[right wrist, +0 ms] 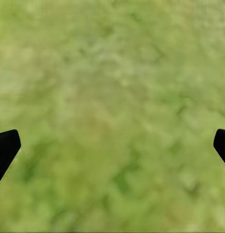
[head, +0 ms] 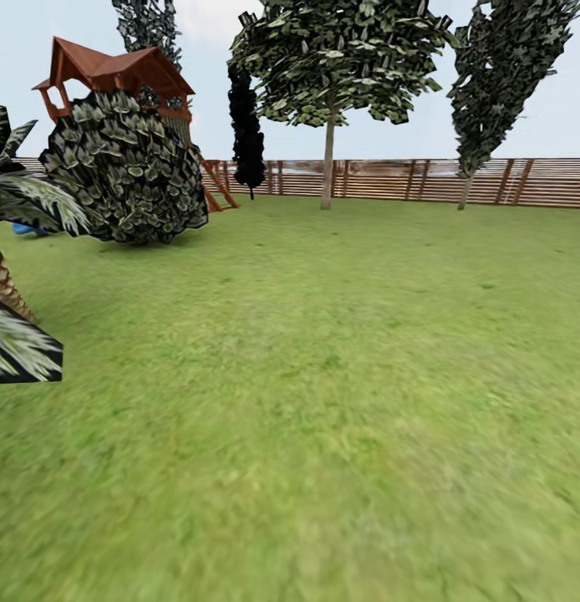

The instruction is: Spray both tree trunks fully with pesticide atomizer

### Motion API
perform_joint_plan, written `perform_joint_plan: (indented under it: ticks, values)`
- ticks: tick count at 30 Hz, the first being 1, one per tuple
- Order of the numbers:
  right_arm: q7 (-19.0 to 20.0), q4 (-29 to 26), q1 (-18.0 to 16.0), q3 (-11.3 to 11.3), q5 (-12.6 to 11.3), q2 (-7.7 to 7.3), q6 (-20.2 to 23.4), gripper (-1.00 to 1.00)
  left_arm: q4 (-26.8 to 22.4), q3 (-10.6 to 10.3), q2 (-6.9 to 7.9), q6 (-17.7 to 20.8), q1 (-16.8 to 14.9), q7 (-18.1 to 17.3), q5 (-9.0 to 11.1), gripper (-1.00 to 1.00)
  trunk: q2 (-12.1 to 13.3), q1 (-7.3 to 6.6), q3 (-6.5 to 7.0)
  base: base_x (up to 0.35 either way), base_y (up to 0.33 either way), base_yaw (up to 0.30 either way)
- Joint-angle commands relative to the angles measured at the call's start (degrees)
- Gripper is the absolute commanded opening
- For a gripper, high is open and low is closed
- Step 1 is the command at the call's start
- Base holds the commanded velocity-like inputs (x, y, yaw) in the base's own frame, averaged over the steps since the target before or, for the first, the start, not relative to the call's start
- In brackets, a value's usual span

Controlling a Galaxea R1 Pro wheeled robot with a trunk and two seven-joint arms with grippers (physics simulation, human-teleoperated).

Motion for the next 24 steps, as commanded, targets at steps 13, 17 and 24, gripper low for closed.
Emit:
perform_joint_plan:
  ticks: [13,17,24]
  values:
    - [-0.02,0.07,-0.01,-0.07,0.03,-0.08,-0.17,1.00,0.06,-0.08,-0.01,-0.18,-0.05,-0.04,0.44,1.00,-0.02,0.03,-0.05,0.338,0.000,0.080]
    - [-0.02,0.06,-0.01,-0.09,0.03,-0.16,-0.17,1.00,0.07,-0.09,-0.02,-0.18,-0.05,-0.06,0.44,1.00,-0.02,0.03,-0.05,0.338,0.000,0.001]
    - [0.00,0.07,-0.01,-0.17,0.03,-0.18,-0.17,1.00,0.07,-0.05,-0.01,-0.18,-0.05,-0.05,0.44,1.00,-0.02,0.03,-0.05,0.338,0.000,0.000]
